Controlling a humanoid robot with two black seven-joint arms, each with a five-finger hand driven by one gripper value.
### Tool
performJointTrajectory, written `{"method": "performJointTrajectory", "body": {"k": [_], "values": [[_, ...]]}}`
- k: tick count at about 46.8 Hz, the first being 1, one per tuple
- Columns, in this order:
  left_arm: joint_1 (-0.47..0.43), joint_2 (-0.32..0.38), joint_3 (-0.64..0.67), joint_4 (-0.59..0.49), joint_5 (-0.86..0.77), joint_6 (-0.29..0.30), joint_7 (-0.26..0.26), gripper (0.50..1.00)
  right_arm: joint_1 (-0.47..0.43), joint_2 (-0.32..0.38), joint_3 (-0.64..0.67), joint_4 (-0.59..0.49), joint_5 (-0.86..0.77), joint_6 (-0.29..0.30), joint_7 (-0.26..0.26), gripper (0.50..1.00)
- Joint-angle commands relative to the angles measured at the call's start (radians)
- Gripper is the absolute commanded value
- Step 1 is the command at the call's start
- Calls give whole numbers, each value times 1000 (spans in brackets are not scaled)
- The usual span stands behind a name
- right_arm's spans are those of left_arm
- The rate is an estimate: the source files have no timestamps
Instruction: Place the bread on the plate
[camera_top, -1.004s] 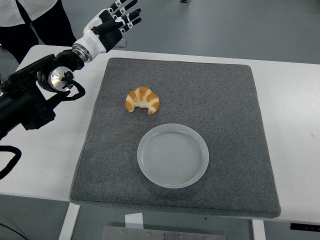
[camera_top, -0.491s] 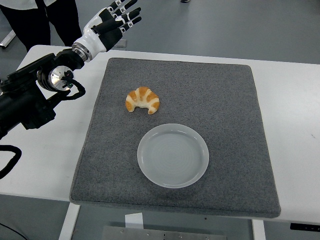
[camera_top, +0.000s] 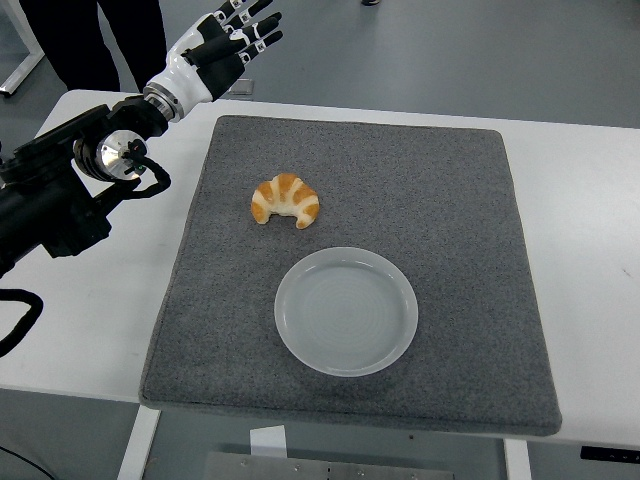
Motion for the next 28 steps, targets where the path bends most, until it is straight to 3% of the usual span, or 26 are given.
{"method": "performJointTrajectory", "body": {"k": [1, 28], "values": [[1, 0, 0, 0, 0, 0, 0, 992, -1, 0, 0, 0, 0, 0, 0, 952], [-38, 34, -2, -8, 0, -2, -35, 992, 1, 0, 0, 0, 0, 0, 0, 952]]}}
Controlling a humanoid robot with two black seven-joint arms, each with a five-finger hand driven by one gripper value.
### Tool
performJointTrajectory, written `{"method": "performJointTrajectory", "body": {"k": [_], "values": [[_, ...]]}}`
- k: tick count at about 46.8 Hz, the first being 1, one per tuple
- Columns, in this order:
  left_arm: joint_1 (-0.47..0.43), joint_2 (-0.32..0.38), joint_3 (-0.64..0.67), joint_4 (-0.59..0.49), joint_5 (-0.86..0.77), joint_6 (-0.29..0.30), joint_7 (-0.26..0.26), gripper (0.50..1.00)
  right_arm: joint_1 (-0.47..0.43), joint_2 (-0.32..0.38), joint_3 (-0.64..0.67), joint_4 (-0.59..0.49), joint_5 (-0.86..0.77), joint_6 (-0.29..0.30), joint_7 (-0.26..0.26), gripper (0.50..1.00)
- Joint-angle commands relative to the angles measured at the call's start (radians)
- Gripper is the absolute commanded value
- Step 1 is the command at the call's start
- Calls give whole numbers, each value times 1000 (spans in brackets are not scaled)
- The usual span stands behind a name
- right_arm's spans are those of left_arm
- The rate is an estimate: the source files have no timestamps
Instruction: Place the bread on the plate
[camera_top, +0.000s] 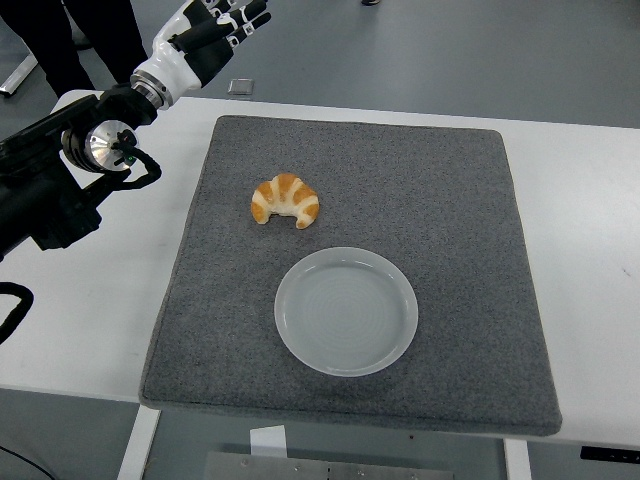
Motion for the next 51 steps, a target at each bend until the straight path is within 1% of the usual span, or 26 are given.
{"method": "performJointTrajectory", "body": {"k": [1, 6, 13, 23, 28, 32, 36, 40, 46, 51], "values": [[-19, 2, 2, -2, 1, 0, 3, 992, 0, 0, 0, -1, 0, 0, 0, 952], [-68, 17, 22, -10, 3, 4, 12, 990, 0, 0, 0, 1, 0, 2, 0, 952], [-172, 87, 91, -54, 3, 6, 15, 990, 0, 0, 0, 1, 0, 0, 0, 952], [-356, 163, 329, -114, 9, 18, 15, 990, 0, 0, 0, -1, 0, 0, 0, 952], [-432, 166, 478, -116, 18, 78, 15, 990, 0, 0, 0, 1, 0, 0, 0, 952], [-450, 167, 556, -140, 20, 93, 15, 990, 0, 0, 0, 1, 0, 2, 0, 952], [-473, 186, 639, -215, 53, 96, 15, 990, -1, 0, 0, 1, 0, 1, 0, 954], [-516, 221, 729, -330, 127, 103, 15, 990, 0, 0, 0, 1, 0, 0, 0, 952], [-545, 269, 803, -496, 248, 150, 15, 990, 0, 0, 0, 1, 0, 0, 0, 952], [-547, 284, 838, -557, 369, 202, 15, 990, 0, 0, 0, 1, 0, 0, 0, 952]]}}
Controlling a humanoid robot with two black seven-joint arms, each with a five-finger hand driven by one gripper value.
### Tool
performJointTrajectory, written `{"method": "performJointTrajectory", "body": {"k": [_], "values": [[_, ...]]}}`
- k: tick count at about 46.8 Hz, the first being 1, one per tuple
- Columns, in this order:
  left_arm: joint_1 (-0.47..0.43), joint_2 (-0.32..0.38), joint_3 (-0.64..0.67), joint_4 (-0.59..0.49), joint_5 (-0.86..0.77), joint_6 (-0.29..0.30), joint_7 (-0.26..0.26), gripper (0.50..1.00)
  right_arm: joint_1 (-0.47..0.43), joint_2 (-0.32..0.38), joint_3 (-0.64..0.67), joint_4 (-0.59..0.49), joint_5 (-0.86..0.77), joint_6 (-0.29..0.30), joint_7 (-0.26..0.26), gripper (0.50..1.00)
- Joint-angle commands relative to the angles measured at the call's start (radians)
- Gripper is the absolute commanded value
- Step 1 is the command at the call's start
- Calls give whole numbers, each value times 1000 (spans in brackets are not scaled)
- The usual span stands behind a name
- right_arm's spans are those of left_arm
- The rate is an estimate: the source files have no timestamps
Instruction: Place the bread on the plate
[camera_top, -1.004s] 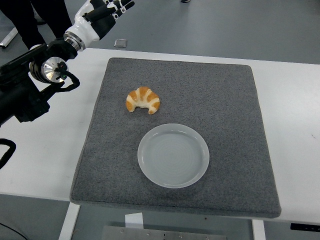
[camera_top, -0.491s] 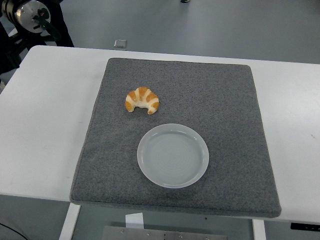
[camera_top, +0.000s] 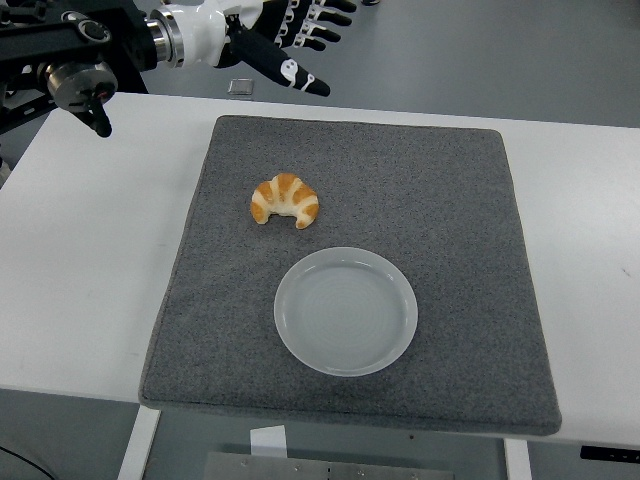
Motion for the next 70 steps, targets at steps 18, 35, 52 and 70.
{"method": "performJointTrajectory", "body": {"k": [18, 35, 52, 70], "values": [[110, -8, 97, -27, 236, 290, -2, 990, 1, 0, 0, 0, 0, 0, 0, 952], [239, -120, 93, 118, 259, 363, -3, 990, 1, 0, 0, -1, 0, 0, 0, 952], [286, -131, 97, 131, 314, 363, -8, 990, 1, 0, 0, 0, 0, 0, 0, 952], [354, -168, 73, 147, 427, 429, -31, 990, -1, 0, 0, -1, 0, 0, 0, 952]]}}
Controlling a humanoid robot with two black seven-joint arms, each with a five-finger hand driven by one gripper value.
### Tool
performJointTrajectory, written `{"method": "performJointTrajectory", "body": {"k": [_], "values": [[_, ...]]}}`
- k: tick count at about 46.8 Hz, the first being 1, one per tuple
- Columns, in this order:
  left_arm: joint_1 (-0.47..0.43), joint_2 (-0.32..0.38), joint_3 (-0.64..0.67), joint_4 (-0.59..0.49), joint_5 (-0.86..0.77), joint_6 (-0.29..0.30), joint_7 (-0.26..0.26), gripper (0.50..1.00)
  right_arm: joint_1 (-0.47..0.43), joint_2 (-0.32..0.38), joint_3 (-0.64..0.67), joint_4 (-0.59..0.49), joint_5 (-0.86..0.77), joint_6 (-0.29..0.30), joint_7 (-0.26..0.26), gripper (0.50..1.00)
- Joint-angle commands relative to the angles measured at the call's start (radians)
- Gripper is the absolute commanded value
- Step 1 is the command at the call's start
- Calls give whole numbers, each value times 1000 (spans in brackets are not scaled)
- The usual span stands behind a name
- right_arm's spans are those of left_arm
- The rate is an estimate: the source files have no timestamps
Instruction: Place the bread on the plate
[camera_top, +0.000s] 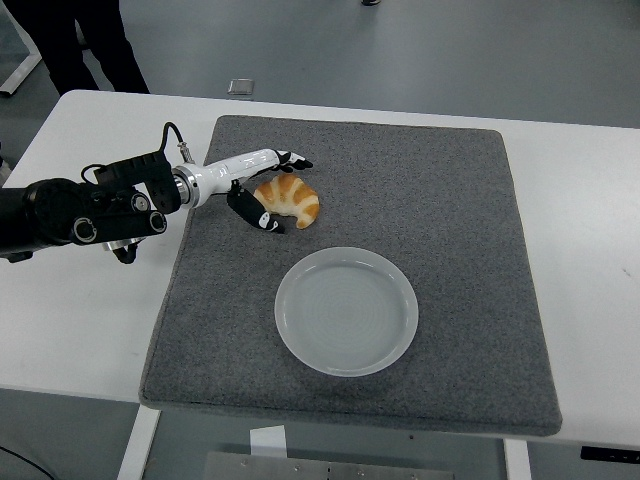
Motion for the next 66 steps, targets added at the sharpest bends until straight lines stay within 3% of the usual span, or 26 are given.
{"method": "performJointTrajectory", "body": {"k": [1, 18, 32, 57, 66], "values": [[6, -7, -13, 2, 0, 11, -12, 990, 0, 0, 0, 0, 0, 0, 0, 952], [41, -30, -53, 59, 0, 13, -17, 988, 0, 0, 0, 0, 0, 0, 0, 952], [82, -88, -67, 152, 0, 11, -35, 975, 1, 0, 0, 0, 0, 0, 0, 952], [87, -88, -82, 152, -3, 11, -43, 934, 1, 0, 0, 0, 0, -2, 0, 952], [91, -88, -82, 152, -8, 8, -43, 819, 0, 0, 0, 0, 0, -2, 0, 954]]}}
